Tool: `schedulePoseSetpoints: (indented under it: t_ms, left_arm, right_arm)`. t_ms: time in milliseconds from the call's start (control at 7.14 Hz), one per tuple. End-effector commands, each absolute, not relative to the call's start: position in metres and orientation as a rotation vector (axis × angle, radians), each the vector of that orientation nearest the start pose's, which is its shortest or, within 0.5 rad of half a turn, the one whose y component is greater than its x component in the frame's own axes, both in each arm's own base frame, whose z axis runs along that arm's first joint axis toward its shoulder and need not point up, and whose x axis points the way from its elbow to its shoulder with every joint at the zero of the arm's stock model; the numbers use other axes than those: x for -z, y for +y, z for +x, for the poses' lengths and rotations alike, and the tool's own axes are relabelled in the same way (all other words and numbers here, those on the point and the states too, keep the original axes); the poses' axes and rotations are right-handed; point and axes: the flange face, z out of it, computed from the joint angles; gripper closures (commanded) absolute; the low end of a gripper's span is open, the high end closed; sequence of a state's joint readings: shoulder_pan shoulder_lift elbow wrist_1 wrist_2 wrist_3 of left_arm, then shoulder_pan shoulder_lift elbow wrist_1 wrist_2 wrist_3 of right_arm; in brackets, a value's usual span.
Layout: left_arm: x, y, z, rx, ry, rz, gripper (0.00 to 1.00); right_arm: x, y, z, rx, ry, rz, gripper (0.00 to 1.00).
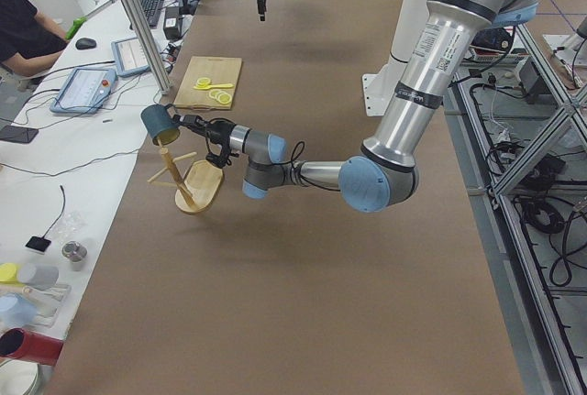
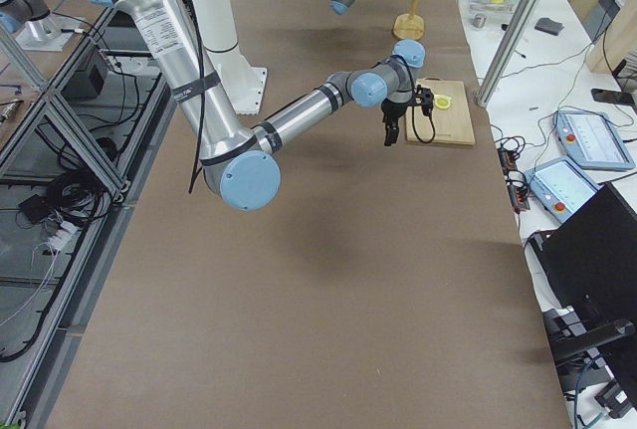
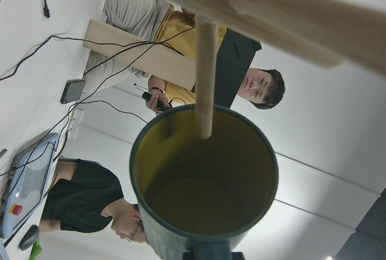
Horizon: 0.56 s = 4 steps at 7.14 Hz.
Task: Hang cup on storage rack
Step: 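Align the mug handle with a peg of the mug tree using the left gripper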
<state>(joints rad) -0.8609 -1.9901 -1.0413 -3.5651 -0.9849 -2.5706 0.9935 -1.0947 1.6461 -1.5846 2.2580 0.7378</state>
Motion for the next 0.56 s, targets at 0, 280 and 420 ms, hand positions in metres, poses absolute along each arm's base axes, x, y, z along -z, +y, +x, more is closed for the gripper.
schedulePoseSetpoints:
  t_ms: [0,280,420]
  left_arm:
    - [-0.473,-0.58,0.257,1.686,2.264,0.322,1.0]
    - [-0.477,-0.569,0.253,1.681,2.263,0.314,1.0]
    - [-0.483,-0.562,0.247,1.683,2.258,0.316,1.0]
  right_arm:
    - [-0.35,-0.585,-0.299,0.035,-0.845,-0.002,0.0]
    - [-0.349,-0.584,-0.299,0.018,-0.846,-0.009,0.0]
    - [-0.349,-0.584,-0.299,0.011,-0.848,-0.013,0.0]
